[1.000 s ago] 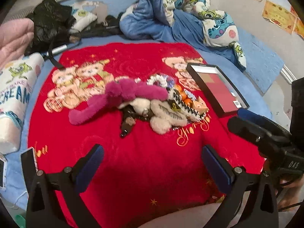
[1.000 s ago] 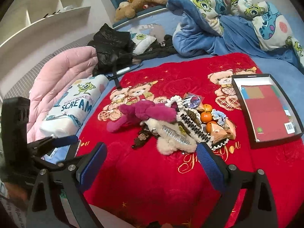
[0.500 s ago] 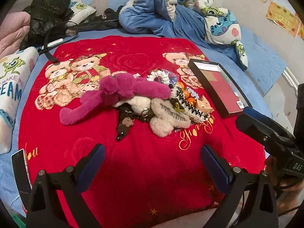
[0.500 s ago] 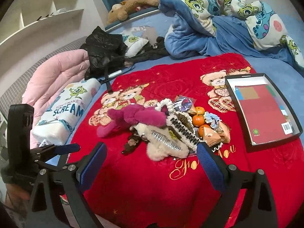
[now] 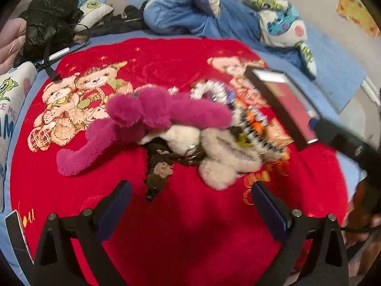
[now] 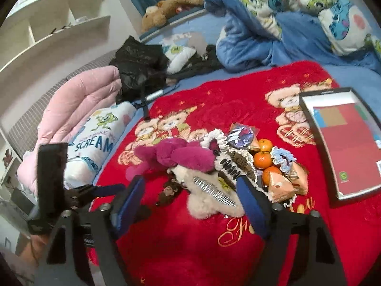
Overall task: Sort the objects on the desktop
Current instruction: 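Grasp the brown monkey plush with the left gripper while the right grasps the white fuzzy comb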
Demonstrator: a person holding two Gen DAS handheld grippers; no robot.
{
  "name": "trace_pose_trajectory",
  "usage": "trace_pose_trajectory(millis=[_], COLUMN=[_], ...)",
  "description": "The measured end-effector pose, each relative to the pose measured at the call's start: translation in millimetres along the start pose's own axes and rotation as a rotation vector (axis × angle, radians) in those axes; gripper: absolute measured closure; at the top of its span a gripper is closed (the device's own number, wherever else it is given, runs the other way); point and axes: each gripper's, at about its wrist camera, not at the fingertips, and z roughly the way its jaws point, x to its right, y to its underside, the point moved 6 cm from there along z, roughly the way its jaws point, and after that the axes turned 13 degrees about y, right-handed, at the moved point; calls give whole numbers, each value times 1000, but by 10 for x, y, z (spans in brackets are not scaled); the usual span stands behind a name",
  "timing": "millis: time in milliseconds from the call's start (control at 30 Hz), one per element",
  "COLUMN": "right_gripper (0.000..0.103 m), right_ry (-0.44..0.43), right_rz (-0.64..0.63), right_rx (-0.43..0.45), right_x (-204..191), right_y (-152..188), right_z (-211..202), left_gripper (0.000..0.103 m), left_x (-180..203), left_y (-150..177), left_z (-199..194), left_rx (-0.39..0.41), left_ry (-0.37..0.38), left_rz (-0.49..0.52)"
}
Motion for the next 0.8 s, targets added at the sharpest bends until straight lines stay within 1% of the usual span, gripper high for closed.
trace_pose_trajectory(millis=[100, 167, 267, 300, 367, 533, 667, 733, 767, 800], right_gripper=[26, 26, 27, 31, 34, 37, 41, 46, 50, 55], right_ry=[17, 27, 49, 61, 78, 95, 98, 86, 77, 74], right_rz=[-28, -42, -60, -68, -79, -109, -112, -93, -83, -80], right_rx=[-4, -20, -34, -47, -67, -117, -146, -160, -165, -172], right_x=[21, 57, 134, 170, 224, 309, 331, 342, 337, 337], right_y=[-58, -78, -67, -54, -34, 24, 65, 79, 84, 90], right_z=[145, 231, 331, 384, 475, 693, 802, 846, 867, 893], left_gripper=[2, 2, 2, 2, 2, 3, 4, 4, 5, 5], left_x=[-86, -129, -178, -192, -229, -355, -521, -611, -651, -678], left_y=[-20, -41, -80, -89, -112, -96, -92, -77, -61, -54], left_z=[130, 184, 285, 315, 395, 663, 784, 866, 921, 962], left_rx=[-2, -2, -6, -6, -9, -56, -70, -91, -103, -107], left_ry=[-15, -5, 38, 35, 21, -50, -55, -45, -35, -42], left_rz=[7, 3, -6, -7, -1, 31, -26, -80, -108, -123])
